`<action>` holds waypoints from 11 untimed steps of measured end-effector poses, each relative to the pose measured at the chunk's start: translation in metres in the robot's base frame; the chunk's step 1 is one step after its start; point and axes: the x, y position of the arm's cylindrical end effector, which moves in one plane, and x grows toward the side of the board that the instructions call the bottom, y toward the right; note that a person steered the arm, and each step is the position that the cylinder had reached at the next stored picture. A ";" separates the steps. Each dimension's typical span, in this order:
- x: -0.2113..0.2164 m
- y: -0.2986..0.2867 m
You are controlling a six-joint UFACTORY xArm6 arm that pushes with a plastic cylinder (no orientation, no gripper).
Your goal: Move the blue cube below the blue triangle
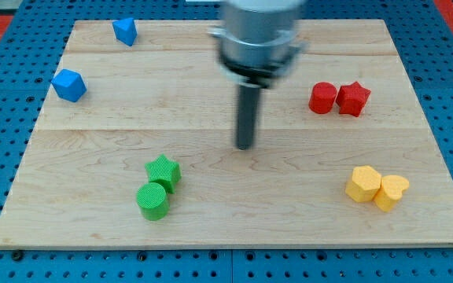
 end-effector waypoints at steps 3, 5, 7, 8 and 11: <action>-0.059 -0.260; -0.097 -0.205; -0.147 -0.095; -0.170 -0.145; -0.190 -0.104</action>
